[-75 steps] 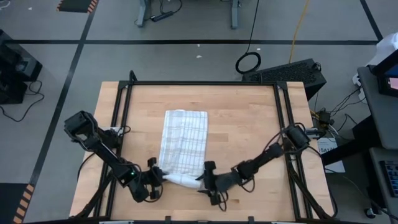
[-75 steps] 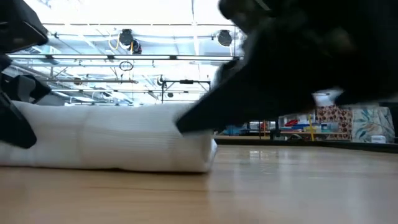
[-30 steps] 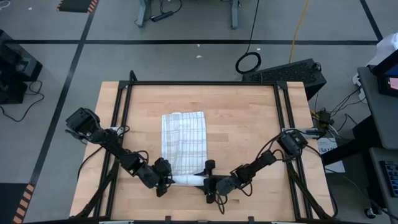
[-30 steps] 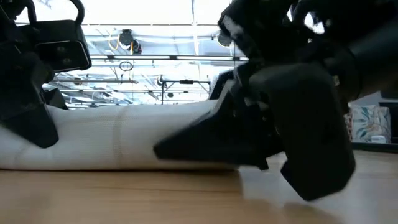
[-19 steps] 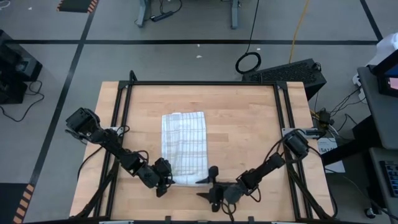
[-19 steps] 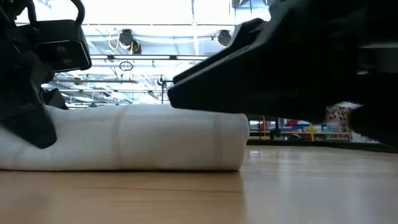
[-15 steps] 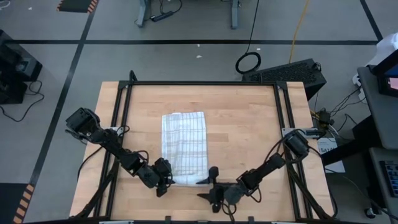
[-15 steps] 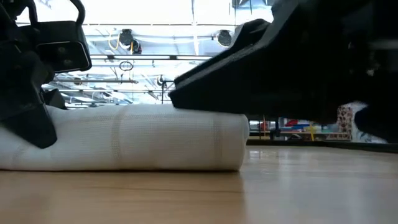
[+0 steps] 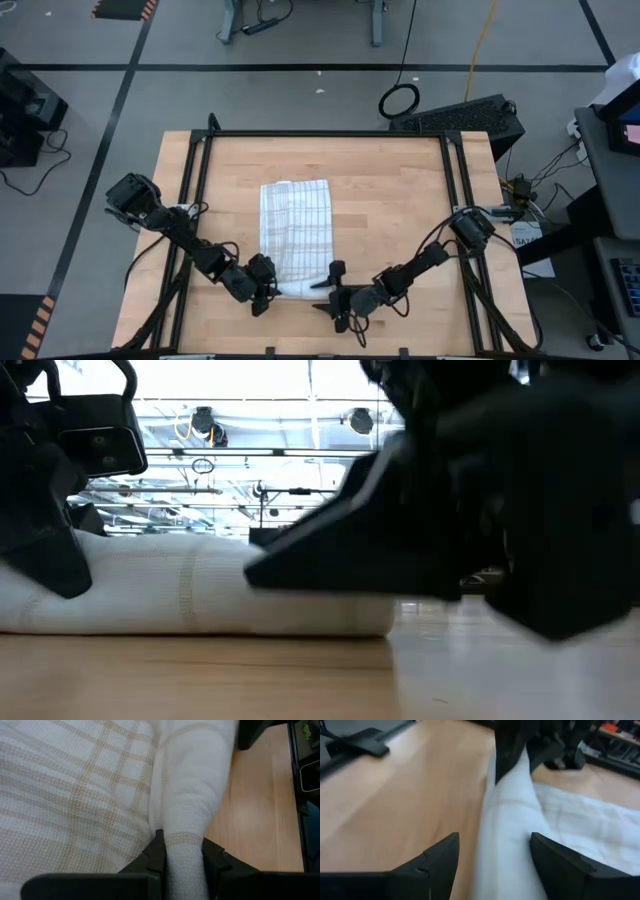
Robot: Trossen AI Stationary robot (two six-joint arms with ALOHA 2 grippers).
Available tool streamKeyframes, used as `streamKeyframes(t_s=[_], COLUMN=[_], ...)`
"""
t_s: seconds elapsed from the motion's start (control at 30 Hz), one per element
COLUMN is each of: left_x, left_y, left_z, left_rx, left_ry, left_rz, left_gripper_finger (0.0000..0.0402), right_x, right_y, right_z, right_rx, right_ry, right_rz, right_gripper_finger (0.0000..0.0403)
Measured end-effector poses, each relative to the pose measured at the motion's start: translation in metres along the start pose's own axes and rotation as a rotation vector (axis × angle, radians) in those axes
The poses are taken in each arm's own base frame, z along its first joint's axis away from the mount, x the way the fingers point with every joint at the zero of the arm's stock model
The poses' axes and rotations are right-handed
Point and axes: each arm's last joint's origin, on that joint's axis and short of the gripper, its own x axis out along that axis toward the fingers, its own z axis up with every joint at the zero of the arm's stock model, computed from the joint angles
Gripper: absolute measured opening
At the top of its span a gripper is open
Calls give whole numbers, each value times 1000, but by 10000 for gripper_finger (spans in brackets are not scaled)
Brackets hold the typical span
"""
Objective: Roll towel
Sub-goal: Roll the white towel
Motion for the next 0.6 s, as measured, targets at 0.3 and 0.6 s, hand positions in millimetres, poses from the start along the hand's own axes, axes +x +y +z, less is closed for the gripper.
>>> streamKeyframes(t_s=[0.3,0.6], left_x=[0,-7], left_y=[-2,-7], left_z=[1,4], left_rx=[17,95], left_ry=[-17,-37], left_rz=[-24,-55], left_gripper_finger=[66,149], right_x=[9,18], right_y=[-3,-20], right_z=[-16,-20], right_rx=[35,174], right_ry=[30,69], right_rz=[-38,-24], right_gripper_finger=[215,200])
